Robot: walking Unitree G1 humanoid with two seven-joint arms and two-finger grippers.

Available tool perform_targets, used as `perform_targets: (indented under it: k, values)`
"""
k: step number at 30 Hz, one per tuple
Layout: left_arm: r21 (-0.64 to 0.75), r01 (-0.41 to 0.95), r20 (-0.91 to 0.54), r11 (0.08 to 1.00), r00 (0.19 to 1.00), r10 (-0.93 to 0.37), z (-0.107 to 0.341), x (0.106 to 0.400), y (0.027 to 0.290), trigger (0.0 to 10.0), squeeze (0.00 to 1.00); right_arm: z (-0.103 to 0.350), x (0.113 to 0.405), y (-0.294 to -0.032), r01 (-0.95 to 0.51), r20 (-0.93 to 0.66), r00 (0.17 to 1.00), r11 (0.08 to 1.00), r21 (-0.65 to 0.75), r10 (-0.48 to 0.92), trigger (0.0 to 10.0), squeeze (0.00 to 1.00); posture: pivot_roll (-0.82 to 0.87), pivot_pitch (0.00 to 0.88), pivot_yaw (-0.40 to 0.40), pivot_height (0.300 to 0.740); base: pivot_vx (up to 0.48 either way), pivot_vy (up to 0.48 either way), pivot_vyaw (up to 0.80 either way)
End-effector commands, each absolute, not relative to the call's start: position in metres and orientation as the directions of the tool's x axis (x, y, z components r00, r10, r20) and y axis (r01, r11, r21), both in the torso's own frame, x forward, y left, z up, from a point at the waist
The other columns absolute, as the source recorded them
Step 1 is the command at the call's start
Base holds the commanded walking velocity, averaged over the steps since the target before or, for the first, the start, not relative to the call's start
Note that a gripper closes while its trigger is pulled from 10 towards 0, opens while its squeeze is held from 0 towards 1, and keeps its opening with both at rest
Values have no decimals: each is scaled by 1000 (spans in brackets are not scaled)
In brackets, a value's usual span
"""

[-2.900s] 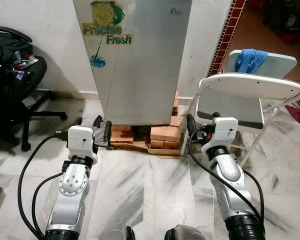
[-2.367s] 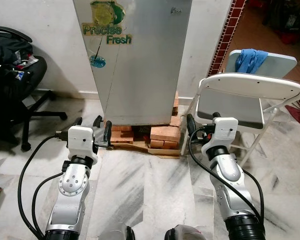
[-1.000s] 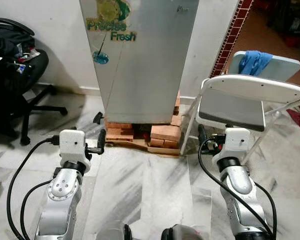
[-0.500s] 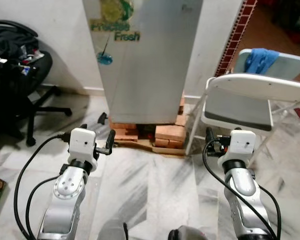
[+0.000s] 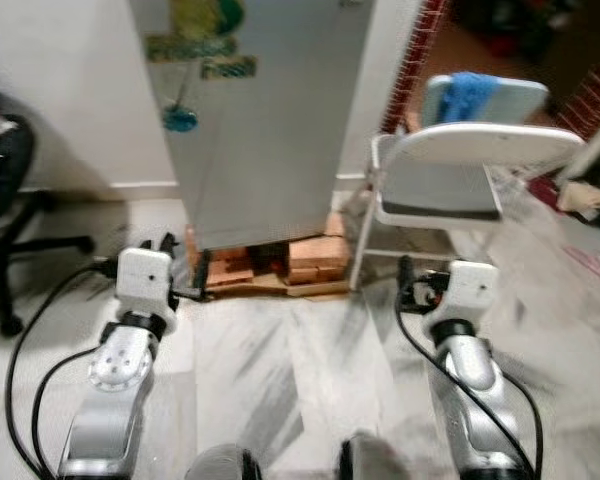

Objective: Restocking fridge

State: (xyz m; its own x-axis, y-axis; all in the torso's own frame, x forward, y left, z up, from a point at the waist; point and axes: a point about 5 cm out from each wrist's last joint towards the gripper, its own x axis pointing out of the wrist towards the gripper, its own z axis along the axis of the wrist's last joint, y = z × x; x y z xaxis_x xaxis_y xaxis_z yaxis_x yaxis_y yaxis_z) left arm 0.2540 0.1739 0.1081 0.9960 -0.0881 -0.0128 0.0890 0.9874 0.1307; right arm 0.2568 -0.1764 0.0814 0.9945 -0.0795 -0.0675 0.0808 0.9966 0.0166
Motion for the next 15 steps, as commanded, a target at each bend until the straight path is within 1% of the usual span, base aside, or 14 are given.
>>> perform_targets:
  k: [1, 11, 12, 15]
  values:
    - [122, 80, -27, 989, 997, -78, 105, 252, 173, 10000, 0, 81, 256, -182, 100, -68, 993, 995, 9, -99, 10000, 0, 15, 96, 7, 740, 0, 480, 0]
    - [91, 86, -39, 992, 996, -83, 102, 250, 172, 10000, 0, 85, 260, -181, 91, -58, 994, 996, 15, -90, 10000, 0, 15, 97, -1, 740, 0, 480, 0]
    - [72, 79, -34, 994, 996, -77, 102, 250, 172, 10000, 0, 79, 257, -182, 88, -80, 993, 996, -7, -88, 10000, 0, 12, 95, -1, 740, 0, 480, 0]
    - [76, 74, -45, 994, 997, -70, 100, 251, 173, 10000, 0, 76, 257, -184, 99, -89, 991, 995, -19, -101, 10000, 0, 7, 94, 1, 740, 0, 480, 0]
